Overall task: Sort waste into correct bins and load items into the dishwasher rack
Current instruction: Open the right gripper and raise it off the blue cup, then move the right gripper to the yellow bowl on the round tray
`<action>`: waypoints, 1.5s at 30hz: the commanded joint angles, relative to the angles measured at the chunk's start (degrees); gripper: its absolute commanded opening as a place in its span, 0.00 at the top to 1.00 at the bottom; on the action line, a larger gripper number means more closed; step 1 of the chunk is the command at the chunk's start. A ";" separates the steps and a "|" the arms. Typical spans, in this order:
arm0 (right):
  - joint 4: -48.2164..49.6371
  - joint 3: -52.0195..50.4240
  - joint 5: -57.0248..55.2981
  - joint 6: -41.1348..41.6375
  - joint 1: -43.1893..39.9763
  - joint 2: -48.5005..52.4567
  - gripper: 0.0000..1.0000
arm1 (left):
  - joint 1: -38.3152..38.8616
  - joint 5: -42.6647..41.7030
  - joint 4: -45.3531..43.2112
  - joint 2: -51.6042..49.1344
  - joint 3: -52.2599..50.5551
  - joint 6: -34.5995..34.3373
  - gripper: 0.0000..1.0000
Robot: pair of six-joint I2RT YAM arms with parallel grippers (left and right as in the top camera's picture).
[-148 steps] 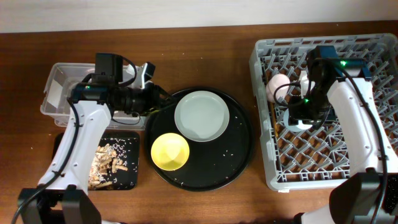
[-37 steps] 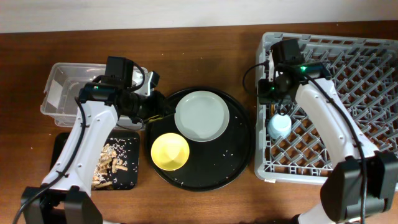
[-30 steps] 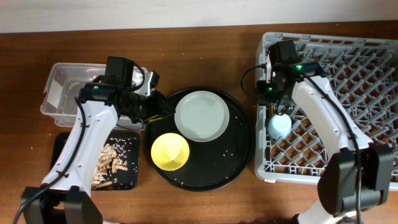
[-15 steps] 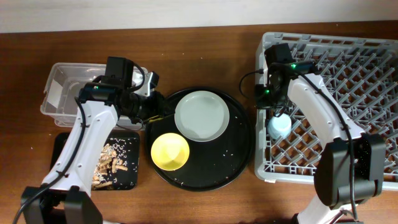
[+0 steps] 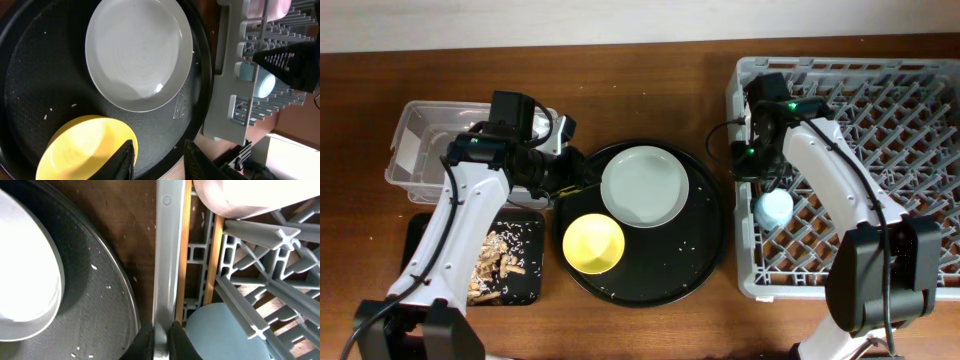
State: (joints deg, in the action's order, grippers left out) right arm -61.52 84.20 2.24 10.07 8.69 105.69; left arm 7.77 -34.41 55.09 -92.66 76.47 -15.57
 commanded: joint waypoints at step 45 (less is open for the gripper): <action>-12.59 16.72 22.62 -10.12 23.78 -0.04 0.48 | -15.28 19.61 6.78 24.59 0.52 1.70 0.67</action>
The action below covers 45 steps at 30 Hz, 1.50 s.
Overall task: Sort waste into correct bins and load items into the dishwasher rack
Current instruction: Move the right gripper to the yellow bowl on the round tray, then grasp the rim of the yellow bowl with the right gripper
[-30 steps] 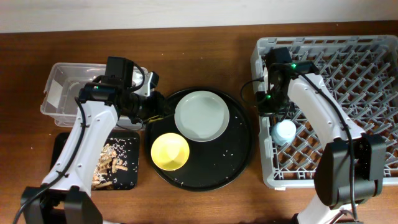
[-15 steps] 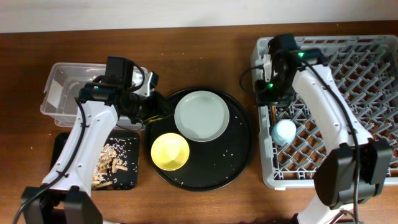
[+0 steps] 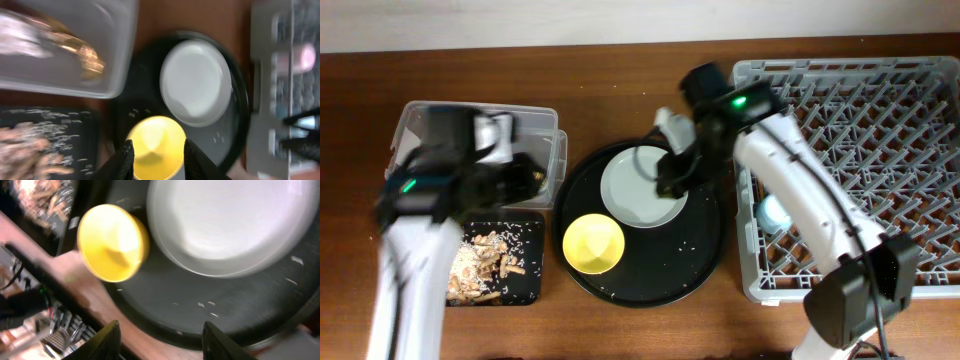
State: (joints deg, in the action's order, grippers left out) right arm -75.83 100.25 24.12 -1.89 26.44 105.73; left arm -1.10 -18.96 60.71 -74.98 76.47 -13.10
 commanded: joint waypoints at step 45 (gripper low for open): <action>48.92 -29.11 -18.49 17.44 32.11 0.83 0.66 | -19.41 11.32 8.90 14.58 0.50 -0.74 0.01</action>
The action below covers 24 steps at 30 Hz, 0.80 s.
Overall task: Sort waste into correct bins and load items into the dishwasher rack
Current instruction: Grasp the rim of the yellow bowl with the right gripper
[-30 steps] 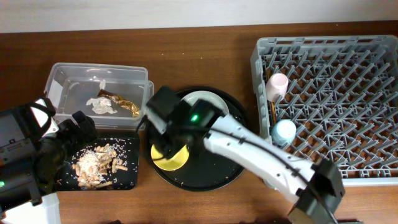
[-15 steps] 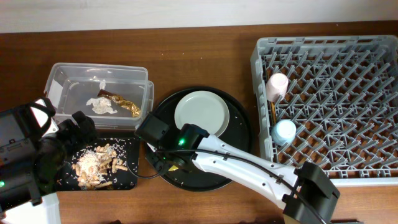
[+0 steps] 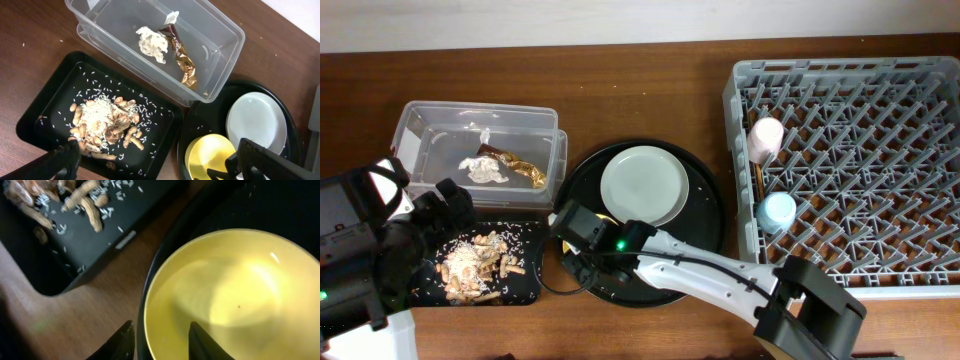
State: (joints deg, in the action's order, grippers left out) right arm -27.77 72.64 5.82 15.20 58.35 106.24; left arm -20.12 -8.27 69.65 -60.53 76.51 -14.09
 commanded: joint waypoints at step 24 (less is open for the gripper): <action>3.52 -1.77 -0.76 -1.84 2.23 4.00 0.74 | -0.39 0.63 -0.04 0.13 0.46 0.24 0.01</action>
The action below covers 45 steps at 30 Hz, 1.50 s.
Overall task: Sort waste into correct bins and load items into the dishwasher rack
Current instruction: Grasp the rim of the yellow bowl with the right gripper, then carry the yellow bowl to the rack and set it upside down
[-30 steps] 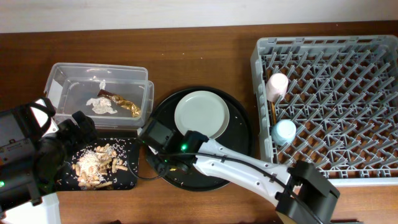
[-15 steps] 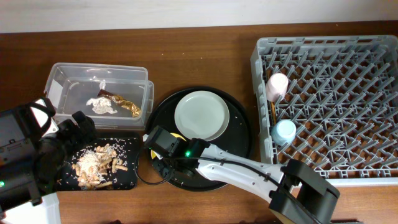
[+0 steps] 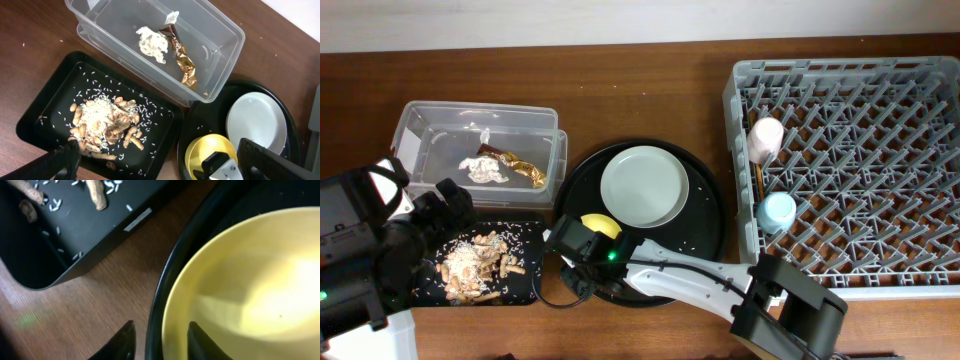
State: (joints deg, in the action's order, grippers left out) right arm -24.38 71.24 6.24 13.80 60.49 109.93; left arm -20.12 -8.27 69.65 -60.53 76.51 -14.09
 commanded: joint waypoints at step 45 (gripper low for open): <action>-19.96 11.32 29.03 -10.64 -34.38 -30.14 0.96 | -0.39 0.63 -0.04 0.13 0.46 0.26 0.01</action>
State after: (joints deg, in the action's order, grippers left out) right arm -44.25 81.60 21.50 7.09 38.37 83.85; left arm -20.12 -8.27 69.63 -60.53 76.51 -14.09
